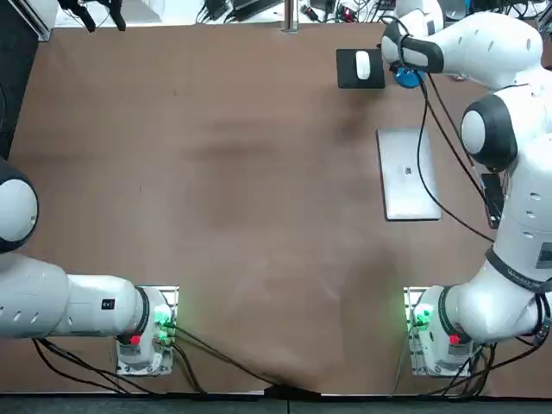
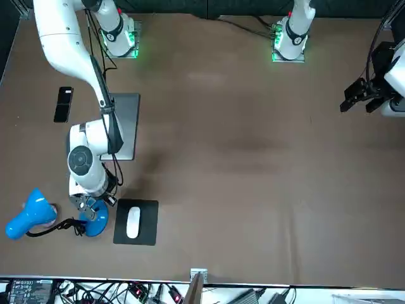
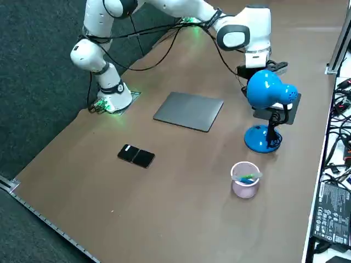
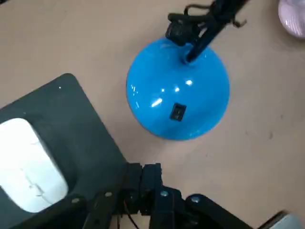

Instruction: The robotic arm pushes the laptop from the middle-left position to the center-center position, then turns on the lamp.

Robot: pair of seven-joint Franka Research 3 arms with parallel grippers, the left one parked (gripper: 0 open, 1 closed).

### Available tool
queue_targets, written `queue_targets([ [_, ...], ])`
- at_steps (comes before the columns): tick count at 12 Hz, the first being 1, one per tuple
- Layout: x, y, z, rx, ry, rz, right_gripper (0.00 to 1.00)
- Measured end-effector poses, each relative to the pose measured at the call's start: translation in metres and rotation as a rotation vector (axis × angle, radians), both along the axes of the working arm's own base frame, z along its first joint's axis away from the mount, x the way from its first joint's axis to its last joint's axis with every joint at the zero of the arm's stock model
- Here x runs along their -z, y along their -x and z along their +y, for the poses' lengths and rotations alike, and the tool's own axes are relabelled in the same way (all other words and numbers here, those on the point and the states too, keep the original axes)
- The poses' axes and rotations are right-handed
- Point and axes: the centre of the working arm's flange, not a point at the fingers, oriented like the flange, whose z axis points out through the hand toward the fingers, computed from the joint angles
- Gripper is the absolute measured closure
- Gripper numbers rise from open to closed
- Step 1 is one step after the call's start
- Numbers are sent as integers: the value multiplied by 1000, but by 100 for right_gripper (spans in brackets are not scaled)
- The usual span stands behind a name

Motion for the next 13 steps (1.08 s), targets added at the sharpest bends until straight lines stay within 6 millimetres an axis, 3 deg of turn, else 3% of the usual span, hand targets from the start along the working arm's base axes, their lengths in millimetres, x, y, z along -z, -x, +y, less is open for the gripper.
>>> queue_targets([
  [5, 7, -11, -19, -164, 27, 33, 98],
  [9, 22, -15, -19, -190, 35, 45, 98],
  [13, 25, -17, -23, -264, 50, 60, 98],
])
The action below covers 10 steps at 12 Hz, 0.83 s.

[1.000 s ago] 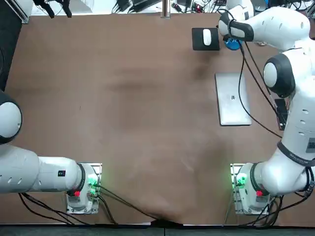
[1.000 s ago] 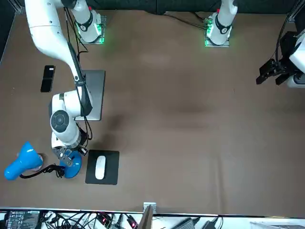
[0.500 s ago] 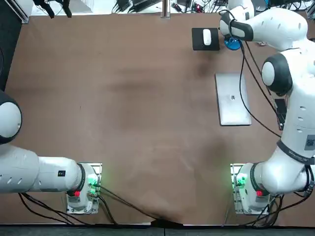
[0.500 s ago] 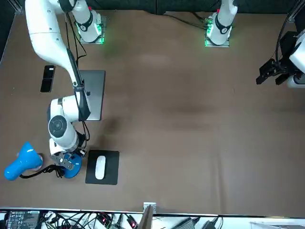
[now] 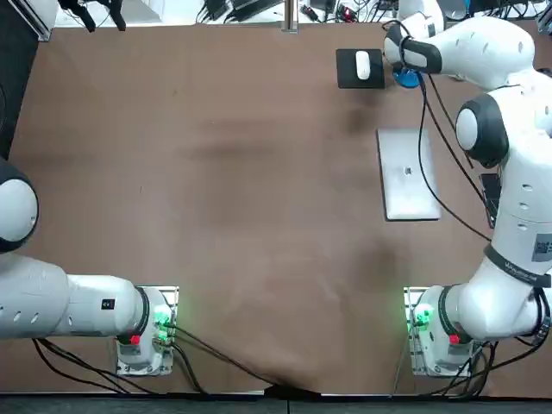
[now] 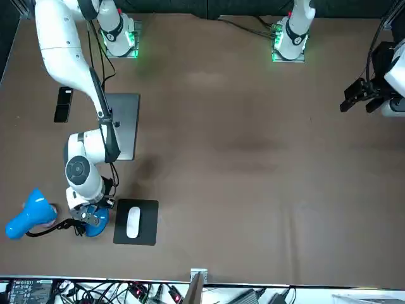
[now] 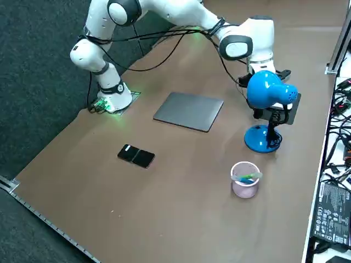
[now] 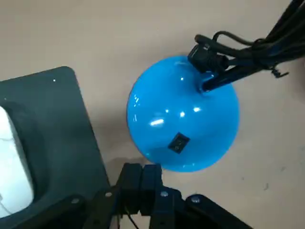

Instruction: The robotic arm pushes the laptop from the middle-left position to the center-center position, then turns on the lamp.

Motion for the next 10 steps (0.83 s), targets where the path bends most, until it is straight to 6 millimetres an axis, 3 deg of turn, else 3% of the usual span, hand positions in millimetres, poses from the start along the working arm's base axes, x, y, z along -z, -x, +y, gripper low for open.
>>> queue_targets([
  [10, 8, -4, -21, -118, 17, 23, 98],
])
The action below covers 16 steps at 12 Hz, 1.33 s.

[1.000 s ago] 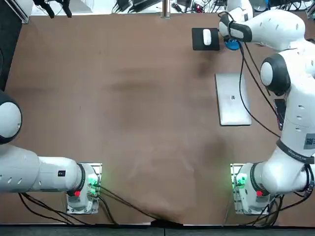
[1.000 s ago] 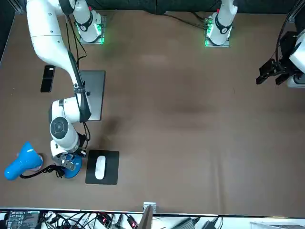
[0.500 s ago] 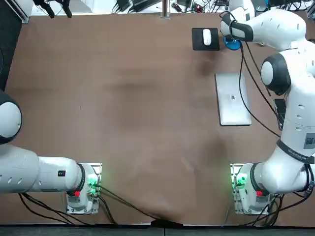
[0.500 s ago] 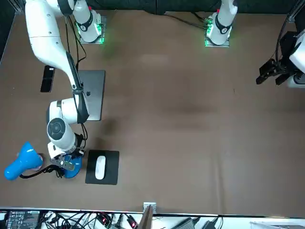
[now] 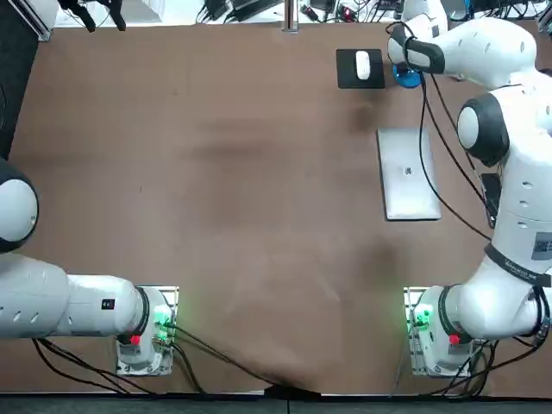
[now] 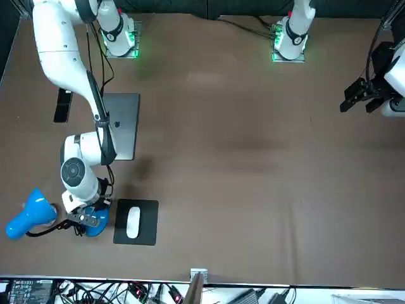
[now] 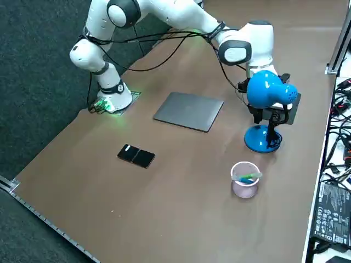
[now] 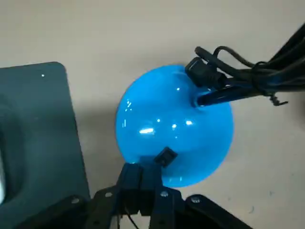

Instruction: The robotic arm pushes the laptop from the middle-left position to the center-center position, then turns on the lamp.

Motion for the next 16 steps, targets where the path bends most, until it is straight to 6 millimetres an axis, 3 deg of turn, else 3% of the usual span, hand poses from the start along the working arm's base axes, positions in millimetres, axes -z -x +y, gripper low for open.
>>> queue_targets([
  [16, 0, -5, -8, -18, 9, -5, 98],
])
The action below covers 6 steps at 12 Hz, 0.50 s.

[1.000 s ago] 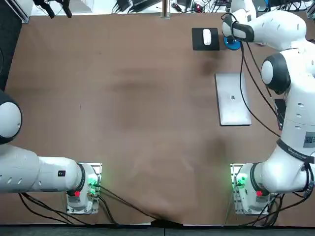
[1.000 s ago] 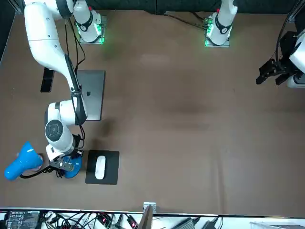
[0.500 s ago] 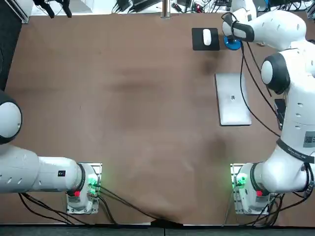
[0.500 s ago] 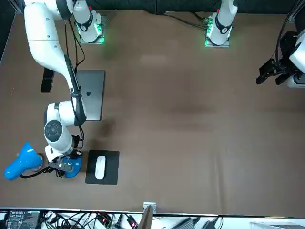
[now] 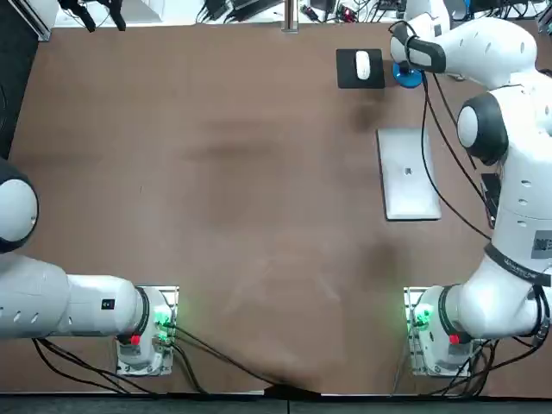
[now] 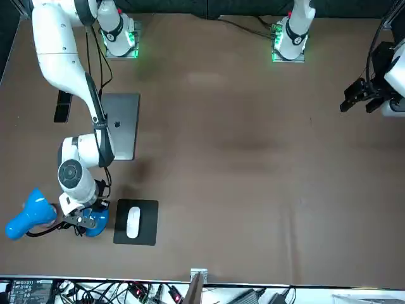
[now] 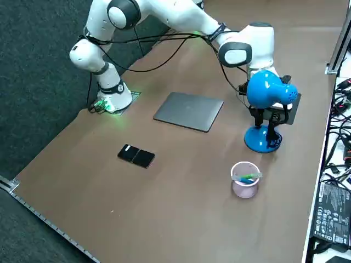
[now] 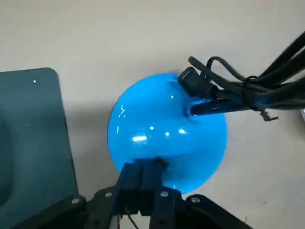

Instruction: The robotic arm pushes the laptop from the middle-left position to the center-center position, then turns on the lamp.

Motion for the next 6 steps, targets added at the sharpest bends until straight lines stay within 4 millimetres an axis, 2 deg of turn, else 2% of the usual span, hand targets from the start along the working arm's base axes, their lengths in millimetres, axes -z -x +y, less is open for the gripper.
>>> queue_targets([
  [6, 3, 0, 0, -1, 2, 3, 98],
])
